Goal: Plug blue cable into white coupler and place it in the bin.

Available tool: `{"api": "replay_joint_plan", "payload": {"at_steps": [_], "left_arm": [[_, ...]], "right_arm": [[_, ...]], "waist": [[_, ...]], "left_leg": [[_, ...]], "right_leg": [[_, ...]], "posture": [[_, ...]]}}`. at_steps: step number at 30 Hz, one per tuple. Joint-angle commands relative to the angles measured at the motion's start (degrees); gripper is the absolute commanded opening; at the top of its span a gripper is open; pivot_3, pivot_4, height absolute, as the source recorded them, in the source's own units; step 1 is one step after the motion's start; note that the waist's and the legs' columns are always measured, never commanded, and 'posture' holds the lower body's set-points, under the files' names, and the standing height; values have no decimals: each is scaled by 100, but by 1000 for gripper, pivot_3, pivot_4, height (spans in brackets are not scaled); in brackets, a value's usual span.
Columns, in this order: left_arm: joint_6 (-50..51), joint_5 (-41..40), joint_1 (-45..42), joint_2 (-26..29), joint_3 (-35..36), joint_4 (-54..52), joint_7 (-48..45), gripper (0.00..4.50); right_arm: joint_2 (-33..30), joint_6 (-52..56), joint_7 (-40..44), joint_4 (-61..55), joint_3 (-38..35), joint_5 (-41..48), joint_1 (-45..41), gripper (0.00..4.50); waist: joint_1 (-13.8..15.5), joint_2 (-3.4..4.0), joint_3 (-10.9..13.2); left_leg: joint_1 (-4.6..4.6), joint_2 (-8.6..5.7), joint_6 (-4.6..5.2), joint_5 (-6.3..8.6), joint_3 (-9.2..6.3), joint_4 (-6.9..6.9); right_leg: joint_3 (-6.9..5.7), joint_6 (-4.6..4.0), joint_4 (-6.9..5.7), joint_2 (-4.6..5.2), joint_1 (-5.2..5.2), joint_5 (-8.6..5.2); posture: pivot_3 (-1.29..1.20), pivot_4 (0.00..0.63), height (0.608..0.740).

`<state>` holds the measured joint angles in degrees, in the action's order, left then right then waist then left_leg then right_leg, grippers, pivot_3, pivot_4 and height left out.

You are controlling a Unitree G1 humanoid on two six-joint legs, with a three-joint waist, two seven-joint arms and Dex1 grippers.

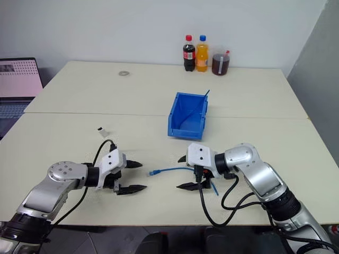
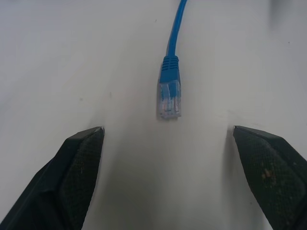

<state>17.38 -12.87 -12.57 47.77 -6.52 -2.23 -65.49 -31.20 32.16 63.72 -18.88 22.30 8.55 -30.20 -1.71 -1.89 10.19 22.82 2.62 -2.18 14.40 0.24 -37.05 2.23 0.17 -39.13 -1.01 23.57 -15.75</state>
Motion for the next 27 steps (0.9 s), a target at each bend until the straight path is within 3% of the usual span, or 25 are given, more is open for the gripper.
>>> {"api": "replay_joint_plan", "payload": {"at_steps": [1, 4, 11, 23, 27], "left_arm": [[77, 188, -183, -165, -227, 90, 92, 4500], [186, 244, -291, -257, -313, 112, 113, 4500], [440, 370, -379, -352, -504, 82, 71, 2784], [846, 168, -34, -304, -586, -459, -42, 400], [765, 159, -16, -335, -501, -424, 30, 217]], "right_arm": [[-26, 112, -209, -329, -242, 159, 50, 4168], [-48, 184, -316, -414, -281, 205, 101, 4168], [-116, 380, -496, -614, -365, 369, 187, 4229], [-143, 612, -951, -911, -619, 678, 445, 4229], [-207, 586, -1136, -1010, -738, 705, 633, 4229]], "waist": [[2, 0, 0], [31, -2, -1], [24, -2, -3], [14, -2, -7], [15, -2, -7]], "left_leg": [[0, 0, 0, 0, 0, -1], [1, -2, 0, 0, -1, -3], [0, -3, 0, 0, -1, -8], [-2, -1, 0, 0, -3, -5], [-4, -2, 0, 0, -3, -5]], "right_leg": [[0, 2, 0, 0, -1, -1], [-3, 4, 1, 0, -6, -2], [5, 13, 4, 7, -11, 1], [6, 14, 4, 7, -12, 0], [7, 14, 4, 7, -13, 0]], "posture": [[0, 150, 740], [0, 150, 740], [0, 150, 740], [0, 150, 740], [0, 150, 740]]}}
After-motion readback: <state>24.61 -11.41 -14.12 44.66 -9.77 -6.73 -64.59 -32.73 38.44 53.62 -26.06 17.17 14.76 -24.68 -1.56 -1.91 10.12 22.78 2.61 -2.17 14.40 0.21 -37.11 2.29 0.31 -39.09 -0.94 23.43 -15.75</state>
